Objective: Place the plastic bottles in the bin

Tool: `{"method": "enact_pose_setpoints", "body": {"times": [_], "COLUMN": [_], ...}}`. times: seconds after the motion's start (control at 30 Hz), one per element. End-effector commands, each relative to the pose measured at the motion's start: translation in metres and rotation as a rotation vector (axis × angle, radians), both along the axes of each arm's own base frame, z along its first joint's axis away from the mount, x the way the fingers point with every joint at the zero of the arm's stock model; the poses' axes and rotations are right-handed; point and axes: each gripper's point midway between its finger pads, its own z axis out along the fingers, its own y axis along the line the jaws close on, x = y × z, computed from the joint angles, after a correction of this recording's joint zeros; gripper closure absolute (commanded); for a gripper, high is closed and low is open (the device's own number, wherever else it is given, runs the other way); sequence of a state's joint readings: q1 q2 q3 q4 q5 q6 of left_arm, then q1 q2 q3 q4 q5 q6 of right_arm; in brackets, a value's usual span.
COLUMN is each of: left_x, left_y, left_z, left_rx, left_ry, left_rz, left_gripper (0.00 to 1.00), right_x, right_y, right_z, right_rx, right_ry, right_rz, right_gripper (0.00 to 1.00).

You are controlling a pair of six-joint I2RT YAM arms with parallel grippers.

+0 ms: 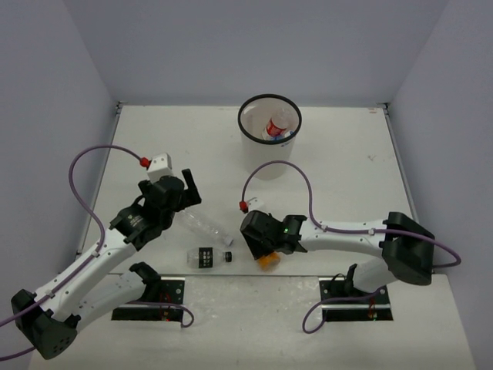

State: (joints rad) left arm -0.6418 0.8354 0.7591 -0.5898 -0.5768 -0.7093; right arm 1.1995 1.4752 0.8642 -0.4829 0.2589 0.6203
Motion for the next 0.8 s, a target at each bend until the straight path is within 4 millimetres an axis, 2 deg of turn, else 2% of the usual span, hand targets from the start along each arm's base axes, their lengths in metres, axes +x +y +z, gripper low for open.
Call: {"method": "enact_pose_setpoints", "body": {"times": [0.0,0.13,0.2,0.27,0.3,0.4,0.47,0.53,0.6,0.63,0.67,0.77], "left_x": [-0.001,-0.005,-0.007,-0.01,-0.011,-0.017,-0.021,-0.023,-0.025,-0.026,-0.024,-0.025], "left_y": [0.007,0.001,-0.001,-0.001,0.0,0.002,0.006,0.005,0.003,0.001,0.0,-0.002], "left_z": [0.001,-0.007,-0.01,-0.012,-0.013,-0.016,-0.019,-0.022,-0.025,-0.026,-0.025,-0.024], "left_rx": [-0.027,-0.068,-0.087,-0.107,-0.114,-0.134,-0.137,-0.149,-0.167,-0.178,-0.189,-0.202], "left_ry": [-0.009,0.012,0.028,0.041,0.047,0.075,0.097,0.11,0.122,0.121,0.117,0.115], "left_rz": [0.055,0.052,0.05,0.065,0.072,0.101,0.131,0.138,0.137,0.134,0.132,0.125], "left_gripper": [0.0,0.0,0.0,0.0,0.0,0.0,0.0,0.0,0.0,0.0,0.0,0.0], "right_x": [0.03,0.052,0.076,0.096,0.112,0.142,0.173,0.205,0.235,0.25,0.261,0.294], "right_y": [0.023,0.032,0.029,0.024,0.022,0.014,0.0,-0.016,-0.017,-0.019,-0.026,-0.028], "right_z": [0.08,0.16,0.217,0.259,0.289,0.339,0.37,0.389,0.385,0.386,0.399,0.397], "right_rx": [0.139,0.285,0.369,0.449,0.536,0.639,0.65,0.608,0.542,0.518,0.52,0.497], "right_ry": [-0.183,-0.335,-0.48,-0.574,-0.621,-0.703,-0.781,-0.865,-0.895,-0.91,-0.939,-0.943], "right_rz": [-0.013,-0.014,-0.049,-0.089,-0.109,-0.086,-0.115,-0.164,-0.193,-0.214,-0.242,-0.28], "right_gripper": [0.8,0.81,0.8,0.79,0.79,0.79,0.8,0.8,0.8,0.79,0.79,0.78]}}
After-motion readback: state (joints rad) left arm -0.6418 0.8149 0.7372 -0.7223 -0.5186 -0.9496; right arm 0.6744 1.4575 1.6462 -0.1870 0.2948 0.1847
